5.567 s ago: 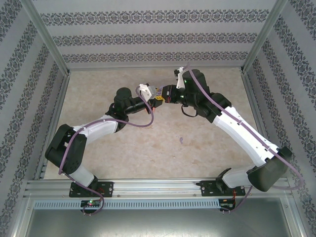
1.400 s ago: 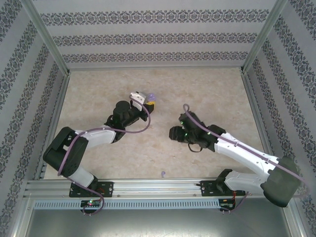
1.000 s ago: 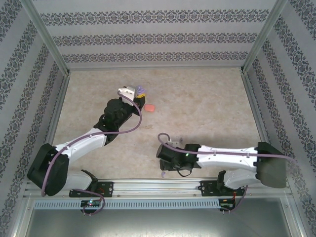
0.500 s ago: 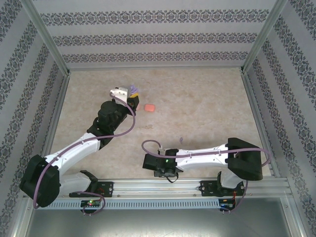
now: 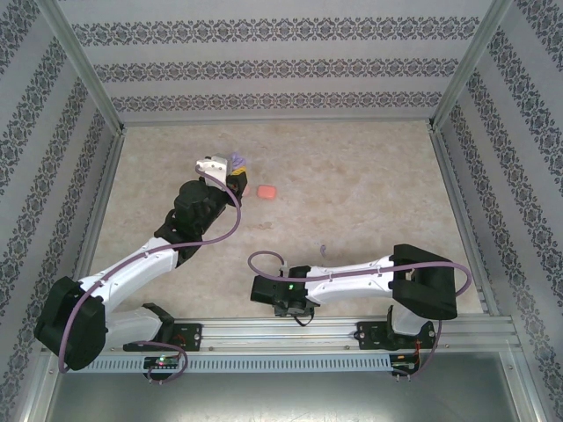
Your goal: Insert the wireless bluetooth earbuds into the charging case
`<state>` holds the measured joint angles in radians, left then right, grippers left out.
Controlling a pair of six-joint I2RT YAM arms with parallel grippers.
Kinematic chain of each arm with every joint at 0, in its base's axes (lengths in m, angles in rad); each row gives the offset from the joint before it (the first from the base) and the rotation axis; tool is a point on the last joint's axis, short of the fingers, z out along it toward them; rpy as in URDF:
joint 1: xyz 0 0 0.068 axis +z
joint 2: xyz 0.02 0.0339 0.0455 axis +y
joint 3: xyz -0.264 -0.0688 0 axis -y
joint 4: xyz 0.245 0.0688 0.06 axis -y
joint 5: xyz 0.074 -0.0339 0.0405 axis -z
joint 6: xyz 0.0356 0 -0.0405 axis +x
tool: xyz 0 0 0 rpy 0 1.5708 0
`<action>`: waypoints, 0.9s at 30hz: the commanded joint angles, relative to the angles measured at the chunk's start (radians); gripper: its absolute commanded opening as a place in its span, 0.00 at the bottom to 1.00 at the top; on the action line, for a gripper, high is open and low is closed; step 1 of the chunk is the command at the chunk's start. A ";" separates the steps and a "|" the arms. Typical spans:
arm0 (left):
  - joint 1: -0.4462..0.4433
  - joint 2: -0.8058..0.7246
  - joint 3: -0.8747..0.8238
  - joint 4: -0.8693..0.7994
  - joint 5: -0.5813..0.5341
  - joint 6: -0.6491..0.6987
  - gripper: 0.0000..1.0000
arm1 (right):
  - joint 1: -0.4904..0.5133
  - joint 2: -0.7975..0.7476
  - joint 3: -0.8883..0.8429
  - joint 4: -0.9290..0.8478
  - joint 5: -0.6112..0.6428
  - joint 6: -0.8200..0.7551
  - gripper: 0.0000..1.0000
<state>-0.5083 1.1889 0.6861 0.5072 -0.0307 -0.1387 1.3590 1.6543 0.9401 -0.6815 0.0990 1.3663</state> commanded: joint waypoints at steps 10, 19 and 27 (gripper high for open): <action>0.008 -0.002 -0.011 0.021 0.002 0.015 0.00 | 0.004 0.052 0.017 -0.022 -0.029 0.017 0.35; 0.008 0.015 -0.003 0.023 0.011 0.011 0.00 | -0.007 0.059 0.014 -0.002 -0.031 -0.002 0.22; 0.008 0.021 -0.010 0.041 0.035 0.018 0.00 | -0.072 -0.058 -0.007 0.019 0.064 -0.071 0.15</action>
<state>-0.5083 1.2064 0.6842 0.5079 -0.0204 -0.1360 1.3193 1.6672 0.9466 -0.6785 0.0902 1.3327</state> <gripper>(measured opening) 0.208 0.173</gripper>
